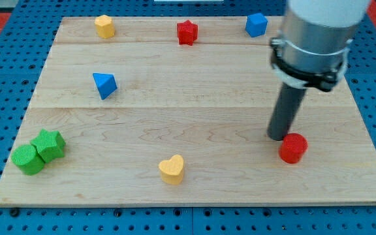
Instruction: Push the green star closer to the yellow heart
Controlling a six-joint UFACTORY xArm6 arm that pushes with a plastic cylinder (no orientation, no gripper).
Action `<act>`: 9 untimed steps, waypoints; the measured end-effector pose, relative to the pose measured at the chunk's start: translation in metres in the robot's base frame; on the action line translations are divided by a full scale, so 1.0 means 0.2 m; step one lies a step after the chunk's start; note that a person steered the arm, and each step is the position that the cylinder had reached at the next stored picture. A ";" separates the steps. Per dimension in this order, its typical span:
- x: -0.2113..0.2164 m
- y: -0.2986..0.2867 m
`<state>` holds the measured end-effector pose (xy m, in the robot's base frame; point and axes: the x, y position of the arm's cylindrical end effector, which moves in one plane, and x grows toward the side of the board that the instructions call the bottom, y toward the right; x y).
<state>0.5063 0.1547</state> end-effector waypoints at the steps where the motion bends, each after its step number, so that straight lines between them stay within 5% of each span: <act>1: -0.01 0.02; 4: -0.27 -0.60; 9: -0.29 -0.66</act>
<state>0.4491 0.0234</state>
